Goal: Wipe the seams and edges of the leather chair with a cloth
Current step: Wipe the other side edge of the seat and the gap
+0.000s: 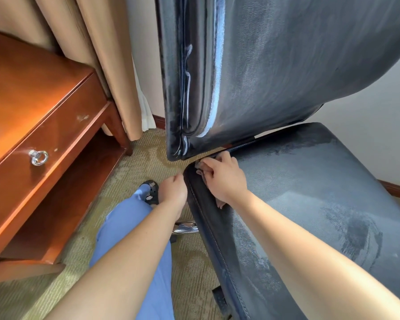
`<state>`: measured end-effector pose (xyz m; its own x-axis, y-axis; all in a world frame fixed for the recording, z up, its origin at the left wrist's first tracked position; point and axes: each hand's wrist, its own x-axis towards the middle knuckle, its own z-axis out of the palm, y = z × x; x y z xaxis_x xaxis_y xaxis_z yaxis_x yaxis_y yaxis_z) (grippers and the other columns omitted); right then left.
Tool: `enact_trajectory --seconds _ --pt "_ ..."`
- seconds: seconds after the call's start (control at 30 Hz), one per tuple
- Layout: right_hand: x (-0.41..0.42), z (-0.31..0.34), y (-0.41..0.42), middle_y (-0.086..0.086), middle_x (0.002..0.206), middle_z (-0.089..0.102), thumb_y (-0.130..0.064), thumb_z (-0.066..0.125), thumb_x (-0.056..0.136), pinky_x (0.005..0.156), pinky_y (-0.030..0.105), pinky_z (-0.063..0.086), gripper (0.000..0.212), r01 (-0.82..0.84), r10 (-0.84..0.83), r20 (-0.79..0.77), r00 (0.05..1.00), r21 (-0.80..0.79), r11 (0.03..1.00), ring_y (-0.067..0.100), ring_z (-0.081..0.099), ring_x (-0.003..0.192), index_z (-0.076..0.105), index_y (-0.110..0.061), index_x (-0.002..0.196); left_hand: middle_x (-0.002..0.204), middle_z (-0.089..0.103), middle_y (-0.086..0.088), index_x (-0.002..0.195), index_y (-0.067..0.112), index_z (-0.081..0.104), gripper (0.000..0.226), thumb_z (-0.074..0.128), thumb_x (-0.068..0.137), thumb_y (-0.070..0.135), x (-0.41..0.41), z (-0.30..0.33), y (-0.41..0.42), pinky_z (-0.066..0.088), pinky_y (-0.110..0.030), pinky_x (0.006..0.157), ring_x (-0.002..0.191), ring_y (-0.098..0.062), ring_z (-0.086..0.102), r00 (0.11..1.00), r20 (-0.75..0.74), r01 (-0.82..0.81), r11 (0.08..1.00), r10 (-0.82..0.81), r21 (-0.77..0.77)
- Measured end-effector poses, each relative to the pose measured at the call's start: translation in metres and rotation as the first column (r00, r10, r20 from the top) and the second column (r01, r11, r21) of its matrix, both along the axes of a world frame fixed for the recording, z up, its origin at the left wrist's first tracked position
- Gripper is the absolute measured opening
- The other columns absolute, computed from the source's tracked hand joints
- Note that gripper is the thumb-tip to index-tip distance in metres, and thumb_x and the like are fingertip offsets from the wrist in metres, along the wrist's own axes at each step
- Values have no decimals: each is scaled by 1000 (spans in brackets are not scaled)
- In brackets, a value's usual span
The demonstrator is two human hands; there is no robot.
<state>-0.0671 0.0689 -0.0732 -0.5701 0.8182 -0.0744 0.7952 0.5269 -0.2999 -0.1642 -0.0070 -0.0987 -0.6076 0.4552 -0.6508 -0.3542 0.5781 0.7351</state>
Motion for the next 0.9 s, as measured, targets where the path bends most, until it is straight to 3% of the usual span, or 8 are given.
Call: enact_trajectory --seconds 0.1,0.27,0.37,0.43,0.5,0.67,0.8,0.9 --pt "-6 2 -1 4 114 41 -27 42 93 77 35 39 28 122 -122 -4 992 -47 991 29 39 105 56 -27 116 91 65 -12 88 8 64 33 43 96 33 3 -1 1 54 -52 89 87 -30 61 1000 -7 8 1000 -8 6" --pt "-2 0 -9 4 122 38 -37 44 94 84 36 38 34 -1 -1 -31 1000 -61 998 28 35 109 50 -32 127 90 61 -11 93 4 62 32 40 99 27 4 -6 8 42 -32 76 84 -29 54 994 -101 24 999 -28 -46" --pt "1 -2 -3 4 119 41 -31 43 95 75 33 38 31 -29 29 -41 999 -11 1000 29 39 105 53 -30 124 77 51 -8 80 7 53 29 38 100 23 7 -6 10 34 -31 71 77 -27 45 992 -123 6 997 -15 -73" --pt "-1 -3 2 4 118 42 -29 42 95 74 34 41 29 102 -101 -69 992 8 995 29 41 104 54 -29 121 68 45 -5 72 8 49 32 39 99 22 9 -2 10 33 -31 69 72 -25 42 993 -119 14 997 -23 -79" --pt "-6 -1 3 6 119 42 -27 44 94 78 37 42 29 222 -224 -72 972 -32 974 30 40 106 55 -27 120 66 44 -5 65 11 45 35 40 97 21 7 -2 8 34 -32 67 70 -25 41 996 -92 10 998 -17 -69" --pt "-2 -4 -3 5 112 44 -28 46 92 65 32 36 25 -101 102 -13 995 63 993 30 42 100 59 -24 113 92 68 -16 76 11 60 29 40 80 32 -4 -13 8 53 -51 86 90 -38 65 999 -1 -44 998 44 -39" --pt "-11 2 11 7 120 41 -28 43 93 72 33 34 28 157 -157 5 988 -14 988 32 40 107 57 -26 118 92 69 -14 75 15 62 25 44 77 33 -2 -16 7 54 -56 86 93 -38 66 996 30 -81 997 81 -9" --pt "-13 1 6 7 117 41 -28 44 93 74 35 37 29 -38 38 16 999 -20 999 31 38 108 57 -25 119 95 70 -14 78 15 64 32 44 71 38 -2 -24 6 54 -56 87 94 -37 66 996 33 -80 997 80 7"
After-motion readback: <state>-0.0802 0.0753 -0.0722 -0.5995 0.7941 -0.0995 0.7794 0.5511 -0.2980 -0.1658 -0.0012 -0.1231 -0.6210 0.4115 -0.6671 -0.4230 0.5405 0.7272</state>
